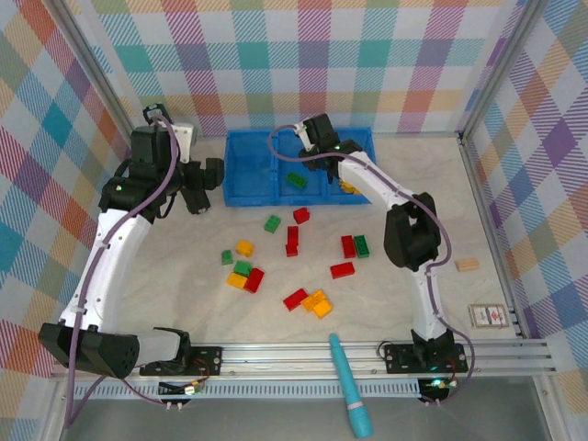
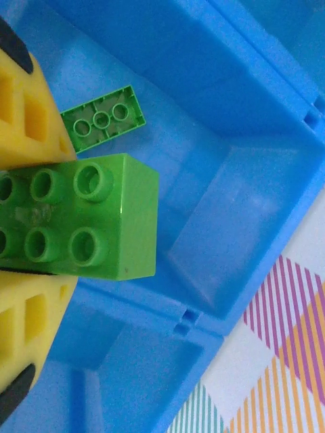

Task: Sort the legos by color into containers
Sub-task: Place the lego in the container.

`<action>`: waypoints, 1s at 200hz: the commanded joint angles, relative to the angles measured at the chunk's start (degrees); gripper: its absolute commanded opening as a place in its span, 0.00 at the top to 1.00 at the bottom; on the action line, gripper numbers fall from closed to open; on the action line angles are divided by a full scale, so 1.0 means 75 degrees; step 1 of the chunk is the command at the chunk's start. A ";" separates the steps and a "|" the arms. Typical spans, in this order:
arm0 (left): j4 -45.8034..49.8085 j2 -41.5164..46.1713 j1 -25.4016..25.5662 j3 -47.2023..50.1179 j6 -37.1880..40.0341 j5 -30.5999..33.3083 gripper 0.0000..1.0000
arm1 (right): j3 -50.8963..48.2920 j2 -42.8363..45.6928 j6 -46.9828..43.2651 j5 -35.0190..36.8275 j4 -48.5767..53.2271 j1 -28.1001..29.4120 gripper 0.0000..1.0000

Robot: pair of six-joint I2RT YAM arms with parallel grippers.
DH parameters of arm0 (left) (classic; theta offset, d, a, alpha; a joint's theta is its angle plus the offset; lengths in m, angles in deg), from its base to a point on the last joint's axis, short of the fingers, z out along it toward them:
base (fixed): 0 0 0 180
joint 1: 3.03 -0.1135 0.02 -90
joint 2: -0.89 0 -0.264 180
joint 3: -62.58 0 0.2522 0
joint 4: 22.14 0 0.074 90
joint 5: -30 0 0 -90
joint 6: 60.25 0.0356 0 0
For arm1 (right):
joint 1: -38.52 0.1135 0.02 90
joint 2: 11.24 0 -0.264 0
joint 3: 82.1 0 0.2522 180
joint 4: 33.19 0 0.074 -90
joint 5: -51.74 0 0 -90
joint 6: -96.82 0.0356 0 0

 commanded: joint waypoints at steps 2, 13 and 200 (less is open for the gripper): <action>0.0107 -0.0055 0.0061 -0.0258 0.0134 0.0066 0.00 | 0.0683 -0.0370 0.0121 -0.0276 0.0232 0.0209 0.67; 0.0085 -0.0078 0.0066 -0.0224 0.0134 0.0031 0.00 | 0.0829 -0.0562 0.0094 -0.0311 0.0352 0.0263 0.67; 0.0283 -0.0072 0.0062 -0.0732 0.0044 -0.0028 0.00 | 0.1270 -0.0412 -0.0201 -0.0382 0.1478 0.0497 0.50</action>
